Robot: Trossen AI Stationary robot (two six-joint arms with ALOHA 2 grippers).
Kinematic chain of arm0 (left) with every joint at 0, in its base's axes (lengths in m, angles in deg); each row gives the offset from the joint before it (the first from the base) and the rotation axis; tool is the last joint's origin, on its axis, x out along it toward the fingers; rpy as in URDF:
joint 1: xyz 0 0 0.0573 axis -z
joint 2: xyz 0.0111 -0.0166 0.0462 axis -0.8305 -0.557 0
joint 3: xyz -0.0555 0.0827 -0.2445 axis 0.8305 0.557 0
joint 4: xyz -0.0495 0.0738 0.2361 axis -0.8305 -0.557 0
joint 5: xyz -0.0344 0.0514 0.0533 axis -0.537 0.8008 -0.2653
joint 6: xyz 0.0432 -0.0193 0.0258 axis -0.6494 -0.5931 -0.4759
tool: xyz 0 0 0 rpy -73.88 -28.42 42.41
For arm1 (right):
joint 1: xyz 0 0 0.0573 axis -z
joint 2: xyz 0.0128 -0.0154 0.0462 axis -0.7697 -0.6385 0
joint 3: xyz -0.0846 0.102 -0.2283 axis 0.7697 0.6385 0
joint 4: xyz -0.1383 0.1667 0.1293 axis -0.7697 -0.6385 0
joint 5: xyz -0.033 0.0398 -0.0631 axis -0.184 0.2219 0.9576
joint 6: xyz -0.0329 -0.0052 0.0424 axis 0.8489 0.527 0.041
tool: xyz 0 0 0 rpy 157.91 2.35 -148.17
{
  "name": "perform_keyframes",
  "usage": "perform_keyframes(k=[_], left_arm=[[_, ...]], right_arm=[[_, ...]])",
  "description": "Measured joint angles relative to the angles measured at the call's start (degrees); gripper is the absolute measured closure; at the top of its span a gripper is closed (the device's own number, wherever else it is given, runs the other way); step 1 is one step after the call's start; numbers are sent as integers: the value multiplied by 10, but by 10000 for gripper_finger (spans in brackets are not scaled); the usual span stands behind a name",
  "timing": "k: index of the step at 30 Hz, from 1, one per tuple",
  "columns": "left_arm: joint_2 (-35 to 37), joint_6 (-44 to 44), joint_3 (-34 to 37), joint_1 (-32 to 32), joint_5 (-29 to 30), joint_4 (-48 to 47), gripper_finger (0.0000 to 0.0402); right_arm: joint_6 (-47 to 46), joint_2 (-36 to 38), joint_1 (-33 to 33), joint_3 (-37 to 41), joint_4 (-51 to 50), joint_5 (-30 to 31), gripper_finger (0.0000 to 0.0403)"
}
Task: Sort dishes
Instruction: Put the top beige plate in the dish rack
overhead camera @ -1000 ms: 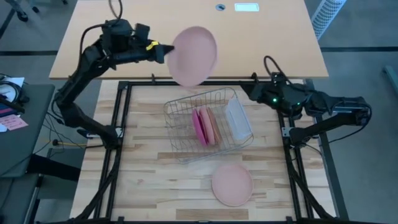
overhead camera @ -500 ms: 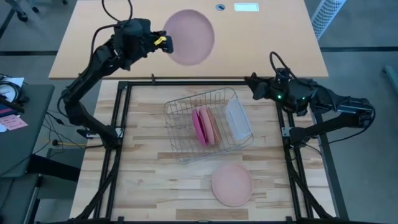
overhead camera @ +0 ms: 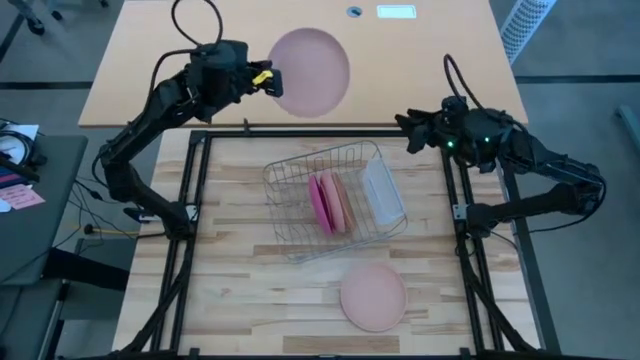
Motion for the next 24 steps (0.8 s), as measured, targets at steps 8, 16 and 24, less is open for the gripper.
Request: perform_keyframes(k=[8, 16, 24], left_arm=[[0, 15, 0, 14, -19, -24, 402], [0, 19, 0, 18, -19, -24, 402], [0, 40, 0, 16, -75, -72, 402]], right_arm=[[10, -17, 37, 0, -77, -23, 155], [-24, -9, 44, 0, -93, -32, 155], [-68, 0, 43, 0, -99, -53, 155]])
